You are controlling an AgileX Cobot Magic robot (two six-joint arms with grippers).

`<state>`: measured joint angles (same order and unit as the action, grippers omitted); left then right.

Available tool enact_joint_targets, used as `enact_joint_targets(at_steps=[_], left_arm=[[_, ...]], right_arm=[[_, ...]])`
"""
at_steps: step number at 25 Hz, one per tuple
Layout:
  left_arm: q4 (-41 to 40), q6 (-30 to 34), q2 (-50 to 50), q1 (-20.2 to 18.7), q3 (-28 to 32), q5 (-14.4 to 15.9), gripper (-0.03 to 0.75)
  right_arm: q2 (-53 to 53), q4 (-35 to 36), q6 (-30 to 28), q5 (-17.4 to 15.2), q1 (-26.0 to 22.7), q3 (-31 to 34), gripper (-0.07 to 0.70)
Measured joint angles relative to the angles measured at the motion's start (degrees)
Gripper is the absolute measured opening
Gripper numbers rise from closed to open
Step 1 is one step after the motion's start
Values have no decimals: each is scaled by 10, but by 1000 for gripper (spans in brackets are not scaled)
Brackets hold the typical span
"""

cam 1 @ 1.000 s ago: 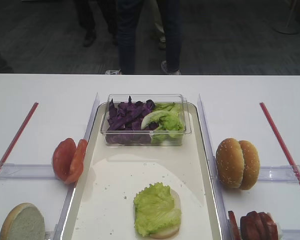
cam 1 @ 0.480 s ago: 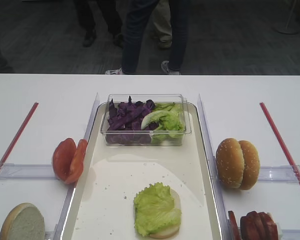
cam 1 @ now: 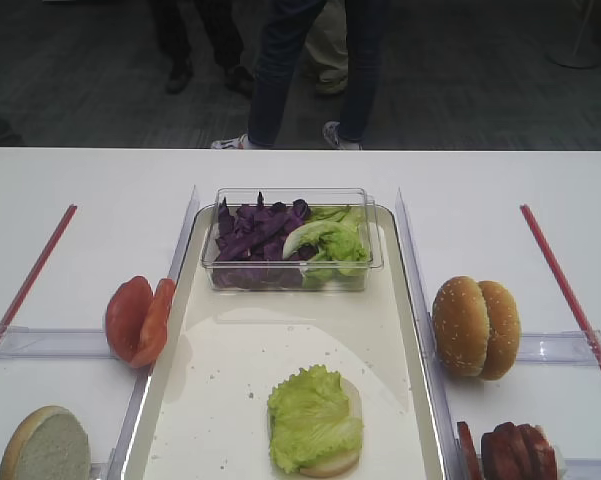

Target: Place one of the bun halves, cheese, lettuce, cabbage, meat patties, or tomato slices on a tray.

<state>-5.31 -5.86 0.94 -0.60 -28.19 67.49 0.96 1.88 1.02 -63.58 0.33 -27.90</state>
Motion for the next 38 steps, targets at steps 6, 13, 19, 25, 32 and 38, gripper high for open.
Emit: enact_joint_targets(at_steps=[6, 13, 19, 25, 32, 38], left_arm=[[0, 0, 0, 0, 0, 0, 288], [0, 0, 0, 0, 0, 0, 288], [0, 0, 0, 0, 0, 0, 288], [0, 0, 0, 0, 0, 0, 288], [0, 0, 0, 0, 0, 0, 288], [0, 0, 0, 0, 0, 0, 288]], right_arm=[[0, 0, 0, 0, 0, 0, 320], [0, 0, 0, 0, 0, 0, 319], [0, 0, 0, 0, 0, 0, 319], [0, 0, 0, 0, 0, 0, 308], [0, 0, 0, 0, 0, 0, 307], [0, 0, 0, 0, 0, 0, 305]])
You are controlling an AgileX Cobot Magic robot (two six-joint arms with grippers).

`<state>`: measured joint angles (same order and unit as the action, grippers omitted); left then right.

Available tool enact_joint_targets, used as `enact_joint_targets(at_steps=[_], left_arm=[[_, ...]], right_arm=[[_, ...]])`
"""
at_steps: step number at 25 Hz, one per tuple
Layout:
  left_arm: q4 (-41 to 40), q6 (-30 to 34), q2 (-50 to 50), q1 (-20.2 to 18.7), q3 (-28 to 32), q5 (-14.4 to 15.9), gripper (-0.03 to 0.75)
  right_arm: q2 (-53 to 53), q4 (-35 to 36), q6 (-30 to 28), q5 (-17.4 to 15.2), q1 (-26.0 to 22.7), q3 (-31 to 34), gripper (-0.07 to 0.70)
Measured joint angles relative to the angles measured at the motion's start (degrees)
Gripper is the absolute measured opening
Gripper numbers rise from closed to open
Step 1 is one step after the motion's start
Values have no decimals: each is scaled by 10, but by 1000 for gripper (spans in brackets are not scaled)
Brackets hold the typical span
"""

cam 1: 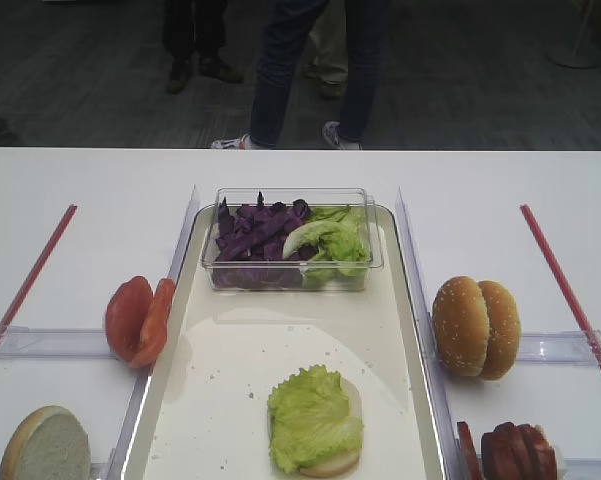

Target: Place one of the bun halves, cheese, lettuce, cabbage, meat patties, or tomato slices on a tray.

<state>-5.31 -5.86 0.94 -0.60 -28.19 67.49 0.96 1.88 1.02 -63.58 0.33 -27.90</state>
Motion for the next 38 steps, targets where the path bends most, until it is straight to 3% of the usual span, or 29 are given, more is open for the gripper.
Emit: enact_joint_targets(at_steps=[38], left_arm=[[0, 0, 0, 0, 0, 0, 288]], right_arm=[[0, 0, 1, 0, 0, 0, 305]])
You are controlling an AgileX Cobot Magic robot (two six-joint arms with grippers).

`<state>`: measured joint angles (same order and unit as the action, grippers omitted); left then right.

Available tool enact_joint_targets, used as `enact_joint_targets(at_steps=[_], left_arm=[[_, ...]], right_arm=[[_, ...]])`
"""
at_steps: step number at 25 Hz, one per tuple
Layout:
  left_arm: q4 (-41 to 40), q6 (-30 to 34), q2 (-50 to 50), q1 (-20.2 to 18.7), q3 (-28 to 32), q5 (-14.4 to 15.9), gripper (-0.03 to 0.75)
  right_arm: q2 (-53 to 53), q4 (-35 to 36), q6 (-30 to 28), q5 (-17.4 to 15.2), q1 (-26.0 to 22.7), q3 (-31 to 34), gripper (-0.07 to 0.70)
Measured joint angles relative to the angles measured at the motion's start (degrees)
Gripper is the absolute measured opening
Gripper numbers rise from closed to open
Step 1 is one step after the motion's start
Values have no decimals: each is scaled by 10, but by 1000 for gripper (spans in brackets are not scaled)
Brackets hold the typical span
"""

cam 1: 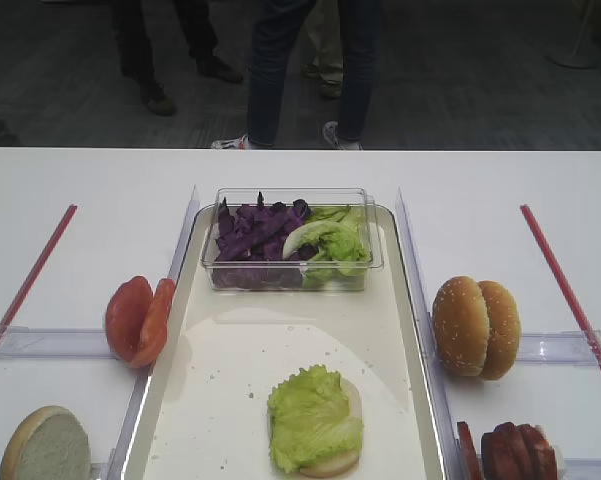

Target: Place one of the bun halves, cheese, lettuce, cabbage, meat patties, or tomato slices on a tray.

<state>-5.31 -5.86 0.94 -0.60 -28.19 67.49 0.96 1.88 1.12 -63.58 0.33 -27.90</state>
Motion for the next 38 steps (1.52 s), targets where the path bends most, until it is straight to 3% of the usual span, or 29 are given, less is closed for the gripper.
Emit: enact_joint_targets(at_steps=[38], left_arm=[[0, 0, 0, 0, 0, 0, 288]], right_arm=[[0, 0, 0, -1, 0, 0, 305]])
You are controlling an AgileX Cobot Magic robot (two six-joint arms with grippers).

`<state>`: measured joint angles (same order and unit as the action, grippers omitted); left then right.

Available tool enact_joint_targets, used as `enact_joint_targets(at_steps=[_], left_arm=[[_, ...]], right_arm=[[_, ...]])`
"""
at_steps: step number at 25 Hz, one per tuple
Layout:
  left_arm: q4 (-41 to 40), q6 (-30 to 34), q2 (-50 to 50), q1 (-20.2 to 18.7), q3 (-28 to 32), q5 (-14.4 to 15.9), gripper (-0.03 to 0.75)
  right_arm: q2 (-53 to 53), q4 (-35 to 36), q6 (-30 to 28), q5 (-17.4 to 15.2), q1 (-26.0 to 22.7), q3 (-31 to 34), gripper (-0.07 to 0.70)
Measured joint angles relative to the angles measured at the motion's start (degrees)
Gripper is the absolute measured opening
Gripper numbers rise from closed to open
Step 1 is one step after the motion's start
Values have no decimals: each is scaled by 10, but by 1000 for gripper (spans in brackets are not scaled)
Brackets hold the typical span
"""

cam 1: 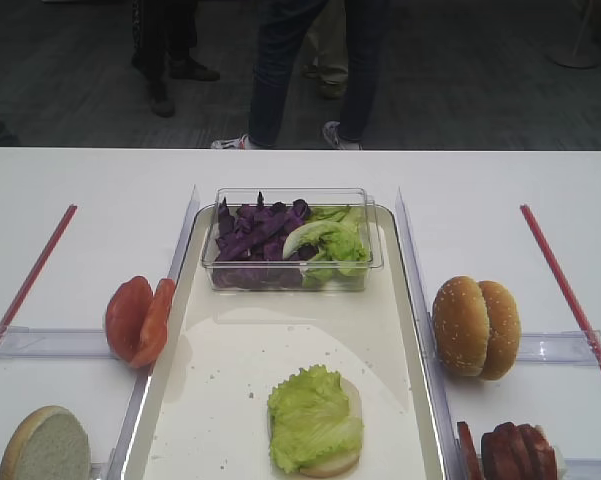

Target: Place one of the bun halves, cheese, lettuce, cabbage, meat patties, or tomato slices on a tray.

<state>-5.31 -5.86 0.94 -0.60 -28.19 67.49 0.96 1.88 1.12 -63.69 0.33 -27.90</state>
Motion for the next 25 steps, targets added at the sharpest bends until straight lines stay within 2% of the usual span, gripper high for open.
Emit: enact_joint_targets(at_steps=[25], left_arm=[[0, 0, 0, 0, 0, 0, 288]], right_arm=[[0, 0, 0, 0, 0, 0, 305]])
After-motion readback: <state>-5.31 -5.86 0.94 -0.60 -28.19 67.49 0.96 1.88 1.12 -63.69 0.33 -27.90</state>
